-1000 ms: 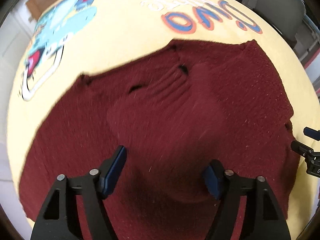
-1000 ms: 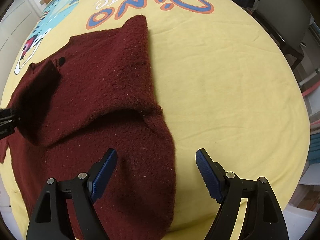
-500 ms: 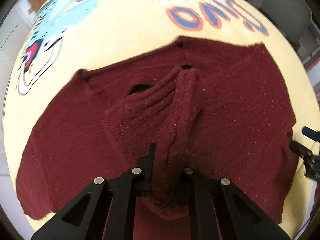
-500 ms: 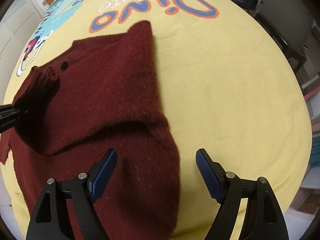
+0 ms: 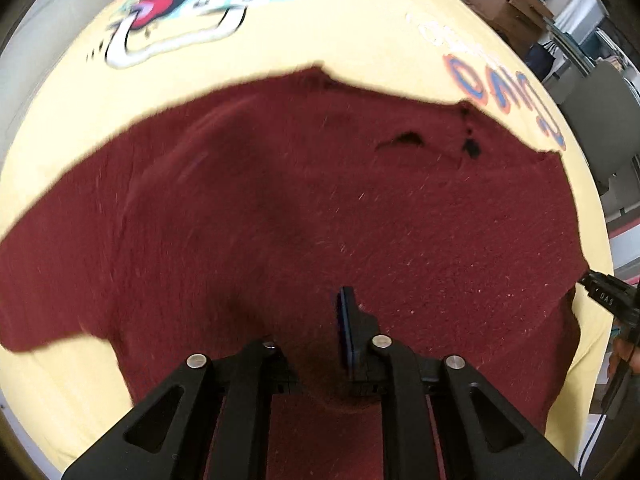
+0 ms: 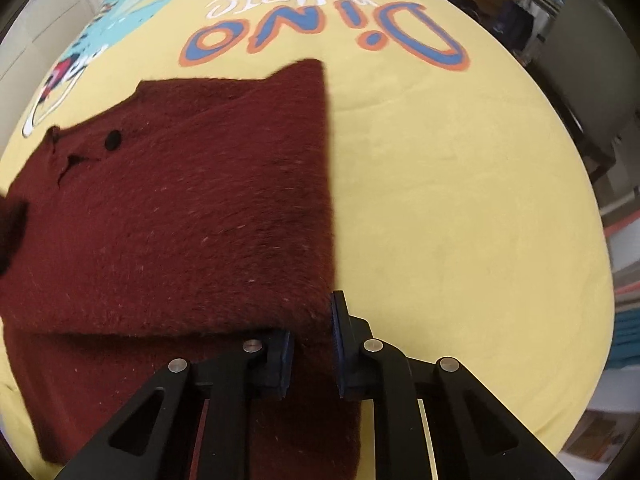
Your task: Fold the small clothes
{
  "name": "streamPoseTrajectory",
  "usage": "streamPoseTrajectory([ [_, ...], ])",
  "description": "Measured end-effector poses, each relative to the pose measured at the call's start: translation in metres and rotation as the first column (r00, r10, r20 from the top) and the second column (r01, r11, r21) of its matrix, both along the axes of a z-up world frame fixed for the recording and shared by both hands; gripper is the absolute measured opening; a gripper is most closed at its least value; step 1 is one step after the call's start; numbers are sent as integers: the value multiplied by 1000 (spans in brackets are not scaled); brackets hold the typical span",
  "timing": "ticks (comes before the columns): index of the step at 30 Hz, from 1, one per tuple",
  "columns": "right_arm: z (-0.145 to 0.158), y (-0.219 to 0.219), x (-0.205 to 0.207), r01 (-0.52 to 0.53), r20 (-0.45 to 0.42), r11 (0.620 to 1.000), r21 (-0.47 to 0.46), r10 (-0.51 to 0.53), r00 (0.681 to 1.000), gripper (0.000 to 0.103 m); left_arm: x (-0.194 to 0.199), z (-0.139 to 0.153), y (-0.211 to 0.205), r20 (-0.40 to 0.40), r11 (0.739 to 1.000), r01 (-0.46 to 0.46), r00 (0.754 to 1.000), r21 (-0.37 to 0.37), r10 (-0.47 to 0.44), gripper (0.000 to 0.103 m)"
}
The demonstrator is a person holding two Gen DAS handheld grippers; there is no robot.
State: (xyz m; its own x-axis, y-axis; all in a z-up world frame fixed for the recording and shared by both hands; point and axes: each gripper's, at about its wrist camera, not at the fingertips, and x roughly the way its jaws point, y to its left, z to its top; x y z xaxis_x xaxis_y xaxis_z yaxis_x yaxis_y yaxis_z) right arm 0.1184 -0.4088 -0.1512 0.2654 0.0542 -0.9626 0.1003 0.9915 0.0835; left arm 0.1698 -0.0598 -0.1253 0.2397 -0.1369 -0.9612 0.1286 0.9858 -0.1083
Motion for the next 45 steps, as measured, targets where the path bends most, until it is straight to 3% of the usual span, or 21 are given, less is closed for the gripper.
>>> streamPoseTrajectory([
  [6, -7, 5, 2, -32, -27, 999, -29, 31, 999, 16, -5, -20, 17, -102, 998, -55, 993, -10, 54, 26],
  [9, -7, 6, 7, -35, -31, 999, -27, 34, 999, 17, -6, -15, 32, -100, 997, -78, 992, 7, 79, 44],
  [11, -6, 6, 7, -38, -31, 999, -20, 37, 999, 20, -4, -7, 41, -101, 995, -91, 991, 29, 93, 65],
  [12, -5, 5, 7, -36, -33, 999, -16, 36, 999, 21, -2, -4, 45, -104, 995, -97, 990, 23, 99, 69],
  [15, -4, 4, 3, -33, -49, 999, -30, 32, 998, 35, 11, 9, 57, -93, 993, -120, 988, -1, 120, 71],
  [17, 0, 1, 0, -36, -45, 999, -41, 34, 998, 59, 22, 14, 59, -78, 992, -125, 989, 17, 126, 73],
  [19, 6, -2, -6, -34, -32, 999, -36, 33, 999, 64, 31, 7, 64, -97, 991, -132, 986, 7, 132, 73],
  [24, 18, -11, -13, -27, -19, 999, -44, 26, 999, 66, 44, -24, 65, -178, 985, -167, 971, -27, 160, 73],
  [28, 18, -16, -18, -24, -25, 999, -44, 23, 999, 66, 46, -35, 53, -166, 990, -139, 977, -3, 137, 71],
  [30, 18, -15, -20, -17, -30, 999, -44, 15, 999, 66, 43, -35, 43, -152, 994, -108, 982, 4, 107, 57],
  [32, 16, -17, -19, -6, -30, 999, -38, 5, 1000, 66, 43, -34, 32, -145, 997, -75, 987, 0, 74, 27],
  [34, 16, -21, -21, 6, -26, 1000, -29, -7, 1000, 66, 42, -33, 25, -149, 998, -54, 988, -29, 49, 15],
  [39, 27, -24, -16, 31, -7, 999, 35, -30, 1000, 66, 48, -24, -9, -91, 1000, -3, 996, 6, 3, 13],
  [45, 37, -35, 27, 74, 38, 984, 159, -81, 996, 66, 54, 28, -4, 42, 1000, 4, 999, -19, -3, 13],
])
